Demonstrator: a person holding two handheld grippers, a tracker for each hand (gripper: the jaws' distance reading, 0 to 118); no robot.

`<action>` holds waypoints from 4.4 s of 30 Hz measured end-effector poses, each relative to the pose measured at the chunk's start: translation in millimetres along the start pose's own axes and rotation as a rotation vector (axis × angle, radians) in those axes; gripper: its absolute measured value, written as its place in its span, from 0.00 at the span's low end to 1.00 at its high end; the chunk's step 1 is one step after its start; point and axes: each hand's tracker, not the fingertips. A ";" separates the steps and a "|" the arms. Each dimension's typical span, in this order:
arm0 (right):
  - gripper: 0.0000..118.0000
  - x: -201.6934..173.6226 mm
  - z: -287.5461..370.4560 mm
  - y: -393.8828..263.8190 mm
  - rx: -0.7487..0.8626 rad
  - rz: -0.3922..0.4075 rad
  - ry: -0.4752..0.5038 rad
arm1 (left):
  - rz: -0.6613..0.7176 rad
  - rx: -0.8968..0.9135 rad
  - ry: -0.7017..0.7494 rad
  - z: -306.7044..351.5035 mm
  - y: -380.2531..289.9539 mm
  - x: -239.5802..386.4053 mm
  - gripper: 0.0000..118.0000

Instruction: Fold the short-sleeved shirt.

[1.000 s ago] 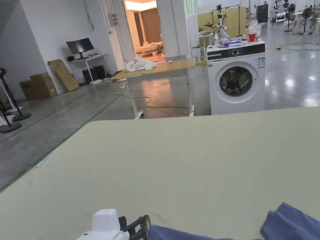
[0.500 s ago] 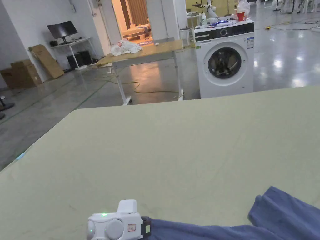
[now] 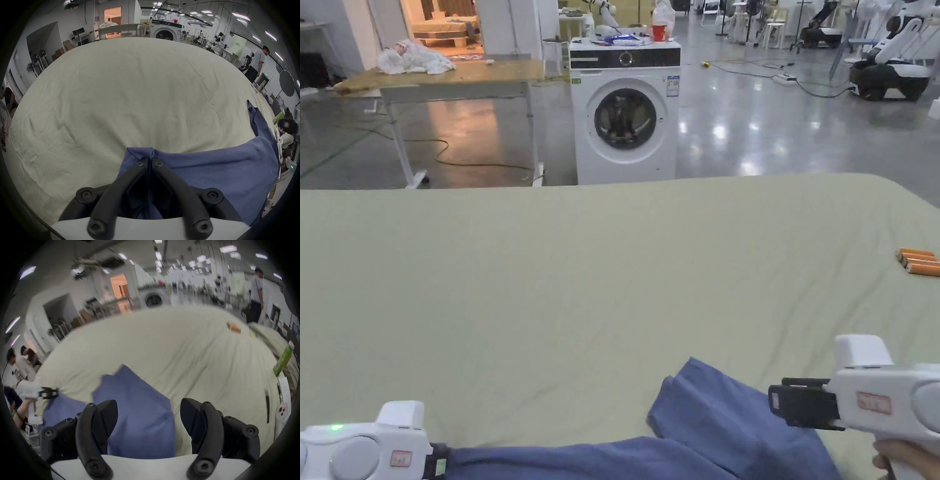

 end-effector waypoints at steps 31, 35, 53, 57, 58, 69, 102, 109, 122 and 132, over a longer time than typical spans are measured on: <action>0.00 -29.1 263.2 57.9 0.749 0.070 0.035 | -0.085 0.920 -0.226 372.3 15.5 7.0 0.00; 0.00 -47.6 284.2 105.4 0.830 0.083 -0.032 | -0.018 0.985 -0.225 398.6 54.5 5.3 0.00; 0.00 -100.7 287.7 310.9 0.989 0.173 -0.243 | 0.073 1.044 -0.098 352.9 242.6 -0.9 0.00; 0.00 -109.7 279.7 344.7 0.986 0.212 -0.293 | 0.092 1.024 -0.098 332.6 278.9 -4.6 0.00; 0.00 -109.0 277.7 353.7 0.993 0.195 -0.294 | 0.087 1.018 -0.081 327.8 288.5 -5.6 0.00; 0.00 -110.5 249.9 392.6 1.022 0.139 -0.333 | 0.047 1.004 -0.008 288.8 328.4 3.4 0.00; 0.00 -14.6 189.9 -75.4 0.625 0.055 -0.040 | 0.111 0.733 -0.176 202.9 -108.3 -5.9 0.00; 0.00 21.0 155.9 -203.1 0.497 -0.082 -0.089 | 0.180 0.592 -0.181 186.6 -199.0 -6.9 0.00; 0.67 23.2 126.8 -266.1 0.251 -0.048 -0.184 | 0.096 0.398 -0.055 158.0 -236.5 -19.4 0.46; 0.71 -10.1 191.4 -227.4 0.554 -0.088 -0.025 | -0.012 0.823 0.101 258.3 -210.5 39.4 0.69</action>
